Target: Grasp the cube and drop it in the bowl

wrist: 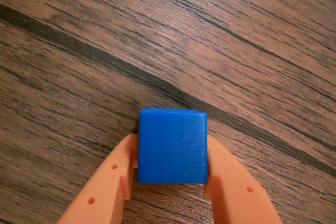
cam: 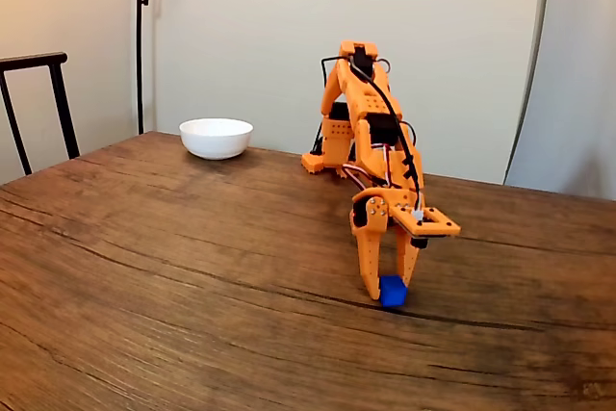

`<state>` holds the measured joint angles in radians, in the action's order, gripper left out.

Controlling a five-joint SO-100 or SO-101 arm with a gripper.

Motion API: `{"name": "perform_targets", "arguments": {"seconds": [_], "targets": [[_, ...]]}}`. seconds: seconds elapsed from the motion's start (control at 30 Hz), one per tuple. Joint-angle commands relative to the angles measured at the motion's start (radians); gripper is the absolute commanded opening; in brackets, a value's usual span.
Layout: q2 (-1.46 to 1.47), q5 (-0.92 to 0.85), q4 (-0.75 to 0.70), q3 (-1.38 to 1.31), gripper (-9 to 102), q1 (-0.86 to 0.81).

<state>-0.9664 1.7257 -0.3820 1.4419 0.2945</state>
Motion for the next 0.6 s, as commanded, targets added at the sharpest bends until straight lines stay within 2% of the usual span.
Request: {"name": "perform_targets", "arguments": {"seconds": [0.0,0.4,0.57], "targets": [[-0.008,-0.005,0.008,-0.014,13,-0.008],[-0.008,-0.005,0.009,-0.026,13,-0.009],[-0.011,-0.005,0.009,-0.032,7,-0.018]]}}
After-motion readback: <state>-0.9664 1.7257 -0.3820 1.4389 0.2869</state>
